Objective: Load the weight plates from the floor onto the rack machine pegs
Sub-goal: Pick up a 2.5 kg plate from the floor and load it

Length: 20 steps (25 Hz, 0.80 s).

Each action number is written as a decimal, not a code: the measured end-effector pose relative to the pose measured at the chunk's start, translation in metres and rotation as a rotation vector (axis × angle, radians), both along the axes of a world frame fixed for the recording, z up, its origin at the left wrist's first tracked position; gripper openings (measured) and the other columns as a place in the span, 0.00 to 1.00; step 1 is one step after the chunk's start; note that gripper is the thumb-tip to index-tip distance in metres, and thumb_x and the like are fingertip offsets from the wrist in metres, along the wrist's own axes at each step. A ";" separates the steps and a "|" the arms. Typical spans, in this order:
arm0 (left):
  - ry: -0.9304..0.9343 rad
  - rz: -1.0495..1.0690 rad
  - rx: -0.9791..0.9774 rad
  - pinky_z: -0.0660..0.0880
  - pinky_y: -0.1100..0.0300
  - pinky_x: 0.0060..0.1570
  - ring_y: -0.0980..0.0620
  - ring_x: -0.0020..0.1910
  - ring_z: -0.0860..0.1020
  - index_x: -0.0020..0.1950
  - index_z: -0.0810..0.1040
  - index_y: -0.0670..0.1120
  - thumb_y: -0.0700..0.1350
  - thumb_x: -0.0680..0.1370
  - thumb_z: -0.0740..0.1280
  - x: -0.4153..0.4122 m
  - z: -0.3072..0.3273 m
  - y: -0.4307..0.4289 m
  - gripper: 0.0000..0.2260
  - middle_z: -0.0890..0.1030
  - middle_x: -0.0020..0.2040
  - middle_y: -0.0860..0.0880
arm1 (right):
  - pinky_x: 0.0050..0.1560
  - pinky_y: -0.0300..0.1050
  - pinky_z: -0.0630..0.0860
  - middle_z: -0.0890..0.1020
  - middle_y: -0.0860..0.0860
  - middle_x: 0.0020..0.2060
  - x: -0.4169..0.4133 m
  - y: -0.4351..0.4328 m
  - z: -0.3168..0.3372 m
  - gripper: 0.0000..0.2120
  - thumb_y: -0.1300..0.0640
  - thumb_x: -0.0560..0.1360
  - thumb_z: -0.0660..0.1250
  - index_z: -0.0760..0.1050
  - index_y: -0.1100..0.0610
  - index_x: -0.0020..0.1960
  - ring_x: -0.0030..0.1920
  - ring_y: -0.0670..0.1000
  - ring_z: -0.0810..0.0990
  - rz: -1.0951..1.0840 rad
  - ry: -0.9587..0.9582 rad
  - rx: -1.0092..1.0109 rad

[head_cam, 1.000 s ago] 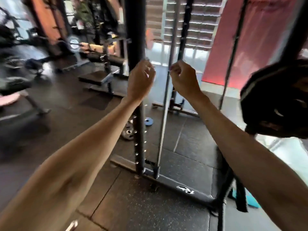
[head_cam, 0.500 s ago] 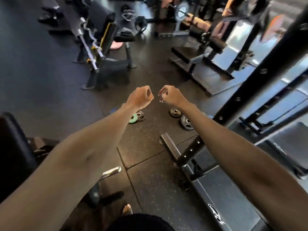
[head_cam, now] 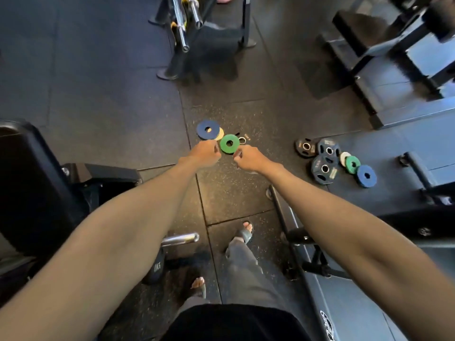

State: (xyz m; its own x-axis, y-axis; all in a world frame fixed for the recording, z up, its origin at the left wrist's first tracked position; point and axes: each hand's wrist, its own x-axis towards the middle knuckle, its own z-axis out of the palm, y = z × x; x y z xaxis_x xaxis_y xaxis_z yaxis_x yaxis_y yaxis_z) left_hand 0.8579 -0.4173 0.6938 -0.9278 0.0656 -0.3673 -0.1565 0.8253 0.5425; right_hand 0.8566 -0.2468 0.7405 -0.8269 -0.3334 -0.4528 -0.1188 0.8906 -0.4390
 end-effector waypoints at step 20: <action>-0.414 -0.097 0.027 0.69 0.54 0.38 0.45 0.41 0.76 0.38 0.68 0.50 0.44 0.78 0.61 -0.388 -0.193 0.019 0.09 0.75 0.35 0.48 | 0.59 0.54 0.76 0.82 0.58 0.55 -0.373 0.014 -0.182 0.12 0.60 0.79 0.56 0.76 0.59 0.57 0.57 0.60 0.80 -0.413 -0.334 -0.045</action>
